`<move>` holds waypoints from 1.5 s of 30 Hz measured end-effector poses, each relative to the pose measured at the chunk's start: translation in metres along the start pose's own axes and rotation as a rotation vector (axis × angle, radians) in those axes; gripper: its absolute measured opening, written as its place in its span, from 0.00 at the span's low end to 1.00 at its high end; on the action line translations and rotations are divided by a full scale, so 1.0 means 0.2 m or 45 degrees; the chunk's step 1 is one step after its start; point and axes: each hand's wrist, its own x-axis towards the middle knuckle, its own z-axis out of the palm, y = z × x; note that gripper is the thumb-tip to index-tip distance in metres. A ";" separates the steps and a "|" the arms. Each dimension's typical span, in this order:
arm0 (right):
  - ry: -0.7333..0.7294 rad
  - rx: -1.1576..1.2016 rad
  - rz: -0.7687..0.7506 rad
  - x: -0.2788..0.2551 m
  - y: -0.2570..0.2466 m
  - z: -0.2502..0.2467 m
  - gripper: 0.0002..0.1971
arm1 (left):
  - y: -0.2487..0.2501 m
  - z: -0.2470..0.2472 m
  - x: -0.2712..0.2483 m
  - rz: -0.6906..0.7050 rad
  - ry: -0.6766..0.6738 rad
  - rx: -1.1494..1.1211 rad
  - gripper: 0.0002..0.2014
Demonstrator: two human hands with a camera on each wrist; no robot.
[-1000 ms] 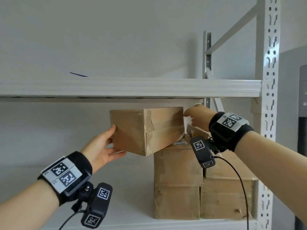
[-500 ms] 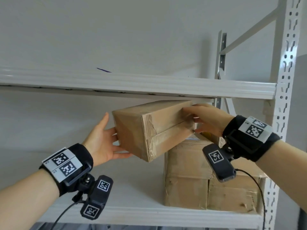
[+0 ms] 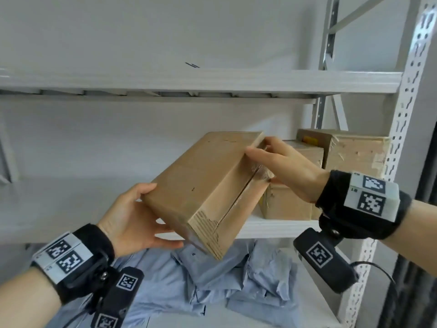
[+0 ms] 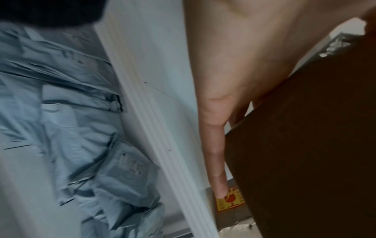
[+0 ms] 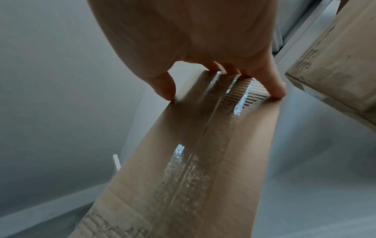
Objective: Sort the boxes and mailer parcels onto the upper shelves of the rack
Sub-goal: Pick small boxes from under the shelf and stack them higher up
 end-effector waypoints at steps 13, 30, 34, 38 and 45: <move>0.036 -0.292 -0.006 -0.59 0.43 0.36 0.41 | -0.86 -0.21 -0.21 -0.154 0.018 -0.123 0.21; -0.098 0.280 0.801 -0.99 1.92 0.14 0.45 | -2.09 0.01 0.20 -0.480 0.132 0.424 0.46; -0.129 0.339 0.990 -1.08 2.32 0.08 0.45 | -2.41 0.06 0.31 -0.532 0.202 0.488 0.50; -0.125 0.373 1.093 -1.19 2.68 0.10 0.32 | -2.72 0.04 0.40 -0.626 0.255 0.448 0.50; -0.180 0.186 1.343 -1.38 3.23 0.33 0.23 | -3.24 -0.20 0.49 -0.833 0.294 0.459 0.52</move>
